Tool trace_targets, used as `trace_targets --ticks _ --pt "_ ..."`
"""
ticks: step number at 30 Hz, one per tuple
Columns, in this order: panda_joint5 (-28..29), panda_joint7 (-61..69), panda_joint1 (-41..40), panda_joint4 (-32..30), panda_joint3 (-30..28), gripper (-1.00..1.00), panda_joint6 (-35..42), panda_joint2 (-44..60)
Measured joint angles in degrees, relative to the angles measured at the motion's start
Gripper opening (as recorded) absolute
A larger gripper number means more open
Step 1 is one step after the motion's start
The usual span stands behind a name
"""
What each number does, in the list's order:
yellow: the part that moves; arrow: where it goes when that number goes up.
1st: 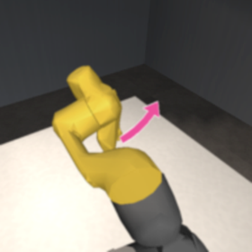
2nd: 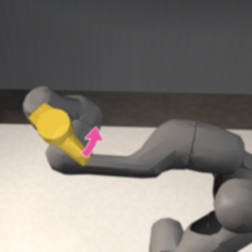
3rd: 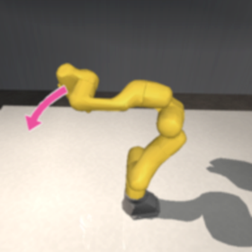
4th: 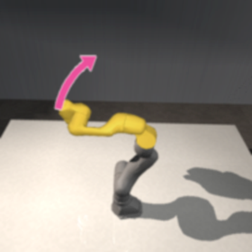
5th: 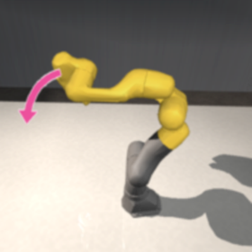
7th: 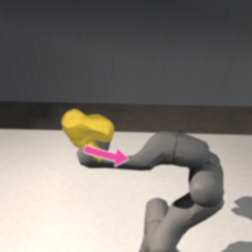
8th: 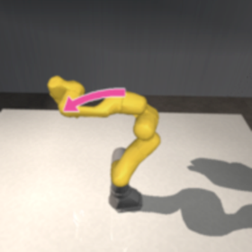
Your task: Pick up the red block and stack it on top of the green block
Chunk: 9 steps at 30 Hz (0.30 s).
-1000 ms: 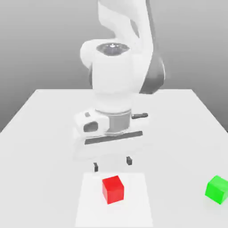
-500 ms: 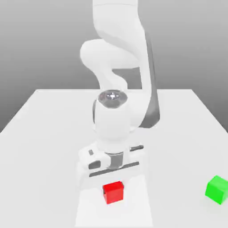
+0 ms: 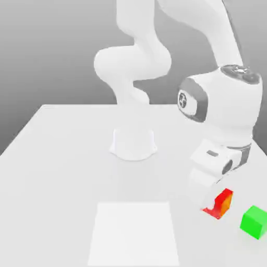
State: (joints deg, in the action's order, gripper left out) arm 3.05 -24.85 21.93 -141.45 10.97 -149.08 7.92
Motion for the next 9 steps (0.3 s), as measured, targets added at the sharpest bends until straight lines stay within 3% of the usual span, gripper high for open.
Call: trace_targets --ticks 5,6,9 --pt "4.05 -2.67 4.19 3.04 0.79 -1.0 -4.43 7.7" --pt "4.93 -3.31 4.66 3.17 0.26 1.0 -6.04 9.49" --pt "4.93 -3.31 4.66 3.17 0.26 1.0 -6.04 9.49"
